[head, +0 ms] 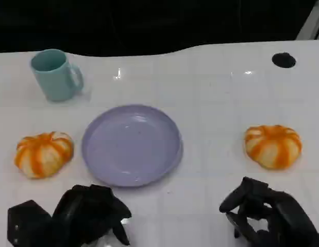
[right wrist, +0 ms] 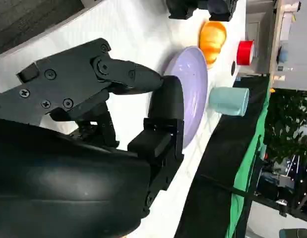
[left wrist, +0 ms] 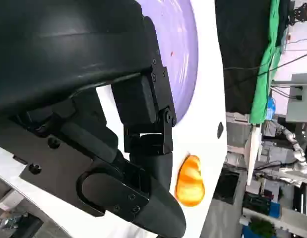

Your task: Grasp the bread from the table and place it into the plate.

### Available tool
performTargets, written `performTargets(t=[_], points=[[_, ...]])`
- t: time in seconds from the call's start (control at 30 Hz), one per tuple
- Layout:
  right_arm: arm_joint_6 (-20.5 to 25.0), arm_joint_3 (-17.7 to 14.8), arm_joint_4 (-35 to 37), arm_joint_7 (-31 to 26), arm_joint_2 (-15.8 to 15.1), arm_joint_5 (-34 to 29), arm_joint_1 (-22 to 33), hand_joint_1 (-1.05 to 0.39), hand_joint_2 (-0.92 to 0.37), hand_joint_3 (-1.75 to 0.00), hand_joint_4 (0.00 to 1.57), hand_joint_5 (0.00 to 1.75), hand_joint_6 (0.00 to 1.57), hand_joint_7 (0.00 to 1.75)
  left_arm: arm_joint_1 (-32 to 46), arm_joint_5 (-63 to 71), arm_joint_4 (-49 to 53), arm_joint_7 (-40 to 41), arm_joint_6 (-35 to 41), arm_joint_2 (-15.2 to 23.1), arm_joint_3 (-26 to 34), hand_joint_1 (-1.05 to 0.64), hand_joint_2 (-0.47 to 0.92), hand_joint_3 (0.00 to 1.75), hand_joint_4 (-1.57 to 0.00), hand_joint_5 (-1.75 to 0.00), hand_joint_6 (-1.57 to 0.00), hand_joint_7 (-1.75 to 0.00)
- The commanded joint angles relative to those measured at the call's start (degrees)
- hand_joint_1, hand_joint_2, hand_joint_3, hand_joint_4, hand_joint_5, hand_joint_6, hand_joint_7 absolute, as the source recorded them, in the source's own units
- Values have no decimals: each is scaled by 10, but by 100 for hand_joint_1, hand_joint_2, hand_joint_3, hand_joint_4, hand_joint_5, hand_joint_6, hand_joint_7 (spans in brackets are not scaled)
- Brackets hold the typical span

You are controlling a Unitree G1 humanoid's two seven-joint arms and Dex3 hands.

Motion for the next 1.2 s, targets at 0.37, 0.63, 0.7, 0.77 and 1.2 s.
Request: performTargets(t=[0.37, 0.63, 0.7, 0.77, 1.2], points=[[1, -6, -4, -1, -3, 4, 2, -35, -74, -65, 68, 173, 73, 125, -3, -4, 3, -2, 0, 7, 4, -105, 78, 0, -151, -92, -157, -50], [2, -6, -4, -1, -2, 5, 1, -36, -73, -65, 68, 172, 74, 124, -5, -3, 5, -2, 0, 8, 4, -105, 78, 0, -151, -92, -157, -50], [2, -6, -4, -1, -3, 4, 1, -36, -73, -65, 68, 172, 74, 124, -5, -3, 5, -2, 0, 8, 4, -105, 78, 0, -151, -92, -157, -50], [2, -7, -5, -1, -3, 4, 2, -36, -73, -65, 68, 172, 73, 124, -4, -3, 4, -1, 1, 7, 4, -105, 78, 0, -151, -92, -157, -50], [-40, -17, 3, -14, -1, -4, -12, -36, -89, -34, 70, 132, 81, 69, -8, -1, 11, -1, -3, 6, 4, -105, 78, 0, -151, -92, -157, -51]])
